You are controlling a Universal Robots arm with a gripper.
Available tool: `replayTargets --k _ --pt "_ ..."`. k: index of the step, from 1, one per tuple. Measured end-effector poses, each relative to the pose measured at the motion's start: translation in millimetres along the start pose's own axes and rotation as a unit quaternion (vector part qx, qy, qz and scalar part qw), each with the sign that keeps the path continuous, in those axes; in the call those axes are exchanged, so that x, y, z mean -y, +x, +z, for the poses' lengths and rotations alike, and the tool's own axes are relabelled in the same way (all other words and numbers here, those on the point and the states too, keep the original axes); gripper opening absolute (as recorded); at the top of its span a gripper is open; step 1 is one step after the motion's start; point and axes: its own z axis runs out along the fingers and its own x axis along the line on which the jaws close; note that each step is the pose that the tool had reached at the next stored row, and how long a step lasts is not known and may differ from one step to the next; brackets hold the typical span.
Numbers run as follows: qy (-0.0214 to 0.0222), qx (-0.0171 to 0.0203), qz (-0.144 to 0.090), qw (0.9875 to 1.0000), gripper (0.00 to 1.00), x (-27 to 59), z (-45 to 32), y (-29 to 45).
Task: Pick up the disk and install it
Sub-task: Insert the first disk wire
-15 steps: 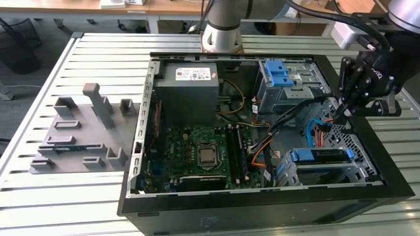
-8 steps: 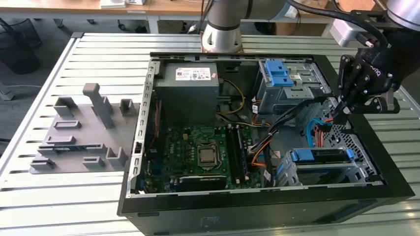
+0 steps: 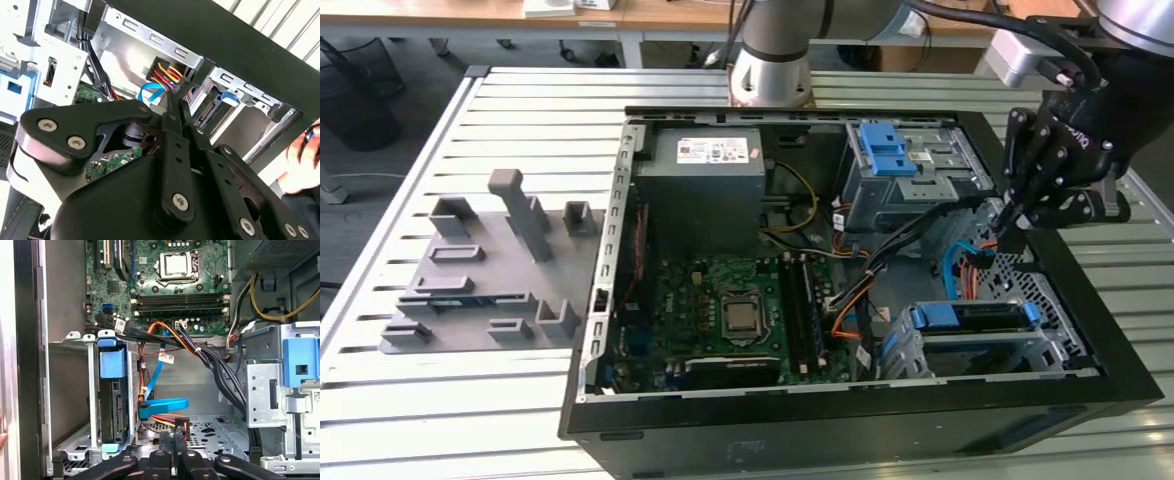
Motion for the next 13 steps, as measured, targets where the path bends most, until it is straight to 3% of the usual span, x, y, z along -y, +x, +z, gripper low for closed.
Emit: replayTargets --k 1,2,4,8,9,11,13 --pt "0.0003 -0.0048 0.000 1.0000 0.17 0.0 0.3 -1.8" --pt "0.0005 -0.0073 0.000 1.0000 0.19 -0.1 1.0 -3.0" --pt "0.0005 -0.0085 0.000 1.0000 0.25 -0.1 3.5 -3.8" --pt "0.0006 -0.0101 0.000 0.9999 0.25 -0.1 7.1 -4.4" --pt "0.0008 -0.0136 0.000 0.9999 0.25 -0.1 7.5 -4.4" --pt "0.0016 -0.0260 0.000 0.9997 0.25 -0.1 8.2 -4.4" --pt "0.0022 -0.0356 0.000 0.9994 0.25 -0.1 9.0 -4.6"
